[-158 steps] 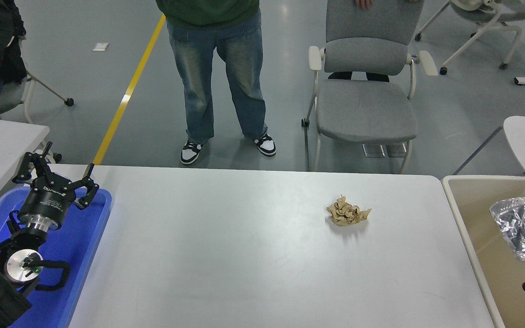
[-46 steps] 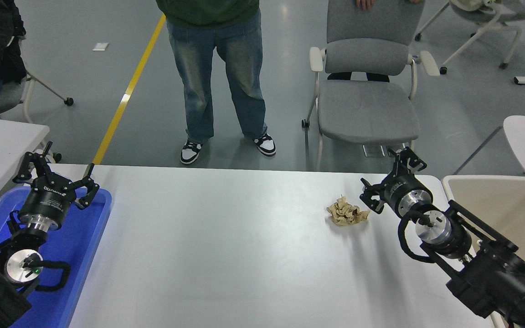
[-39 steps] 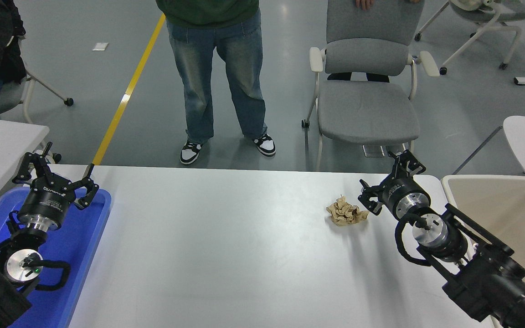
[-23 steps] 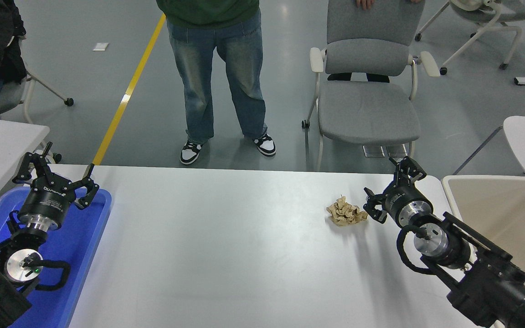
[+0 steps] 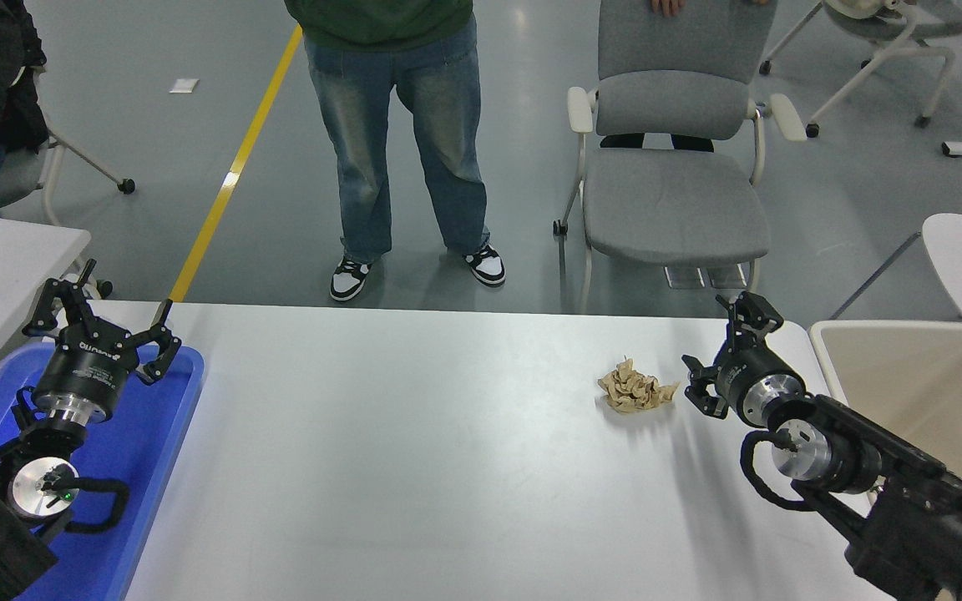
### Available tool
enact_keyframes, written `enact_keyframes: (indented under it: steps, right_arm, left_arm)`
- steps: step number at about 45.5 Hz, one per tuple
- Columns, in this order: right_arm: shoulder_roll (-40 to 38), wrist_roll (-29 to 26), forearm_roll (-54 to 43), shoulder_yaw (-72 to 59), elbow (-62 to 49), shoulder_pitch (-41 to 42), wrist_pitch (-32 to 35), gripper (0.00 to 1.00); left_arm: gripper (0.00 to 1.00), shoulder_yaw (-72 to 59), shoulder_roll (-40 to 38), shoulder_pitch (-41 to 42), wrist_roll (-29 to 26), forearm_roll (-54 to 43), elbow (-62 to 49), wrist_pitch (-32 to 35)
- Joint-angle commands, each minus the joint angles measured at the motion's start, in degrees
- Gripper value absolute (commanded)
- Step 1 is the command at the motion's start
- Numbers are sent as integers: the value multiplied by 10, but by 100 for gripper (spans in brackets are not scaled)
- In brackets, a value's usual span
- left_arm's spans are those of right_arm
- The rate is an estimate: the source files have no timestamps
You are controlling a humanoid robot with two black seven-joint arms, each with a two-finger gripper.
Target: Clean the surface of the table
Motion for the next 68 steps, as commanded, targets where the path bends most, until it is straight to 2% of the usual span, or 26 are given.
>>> enact_keyframes:
  steps: [1, 10, 17, 27, 39, 58, 68]
  right_arm:
    - [-71, -1, -80, -198, 37, 107, 1, 98]
    - [-72, 0, -189, -364, 53, 216, -4, 96]
    - [-18, 0, -226, -489, 43, 284, -6, 96]
    - [44, 0, -304, -581, -17, 288, -7, 96]
    - [88, 1, -361, -632, -98, 289, -7, 96]
    - [202, 6, -375, -703, -212, 296, -11, 96]
    - [205, 39, -425, -724, -232, 290, -19, 96]
  left_arm:
    - [100, 0, 0, 0, 0, 0, 0, 0]
    - [100, 0, 0, 0, 0, 0, 0, 0]
    - [100, 0, 0, 0, 0, 0, 0, 0]
    - [100, 0, 0, 0, 0, 0, 0, 0]
    - [100, 0, 0, 0, 0, 0, 0, 0]
    - [100, 0, 0, 0, 0, 0, 0, 0]
    - [100, 0, 0, 0, 0, 0, 0, 0]
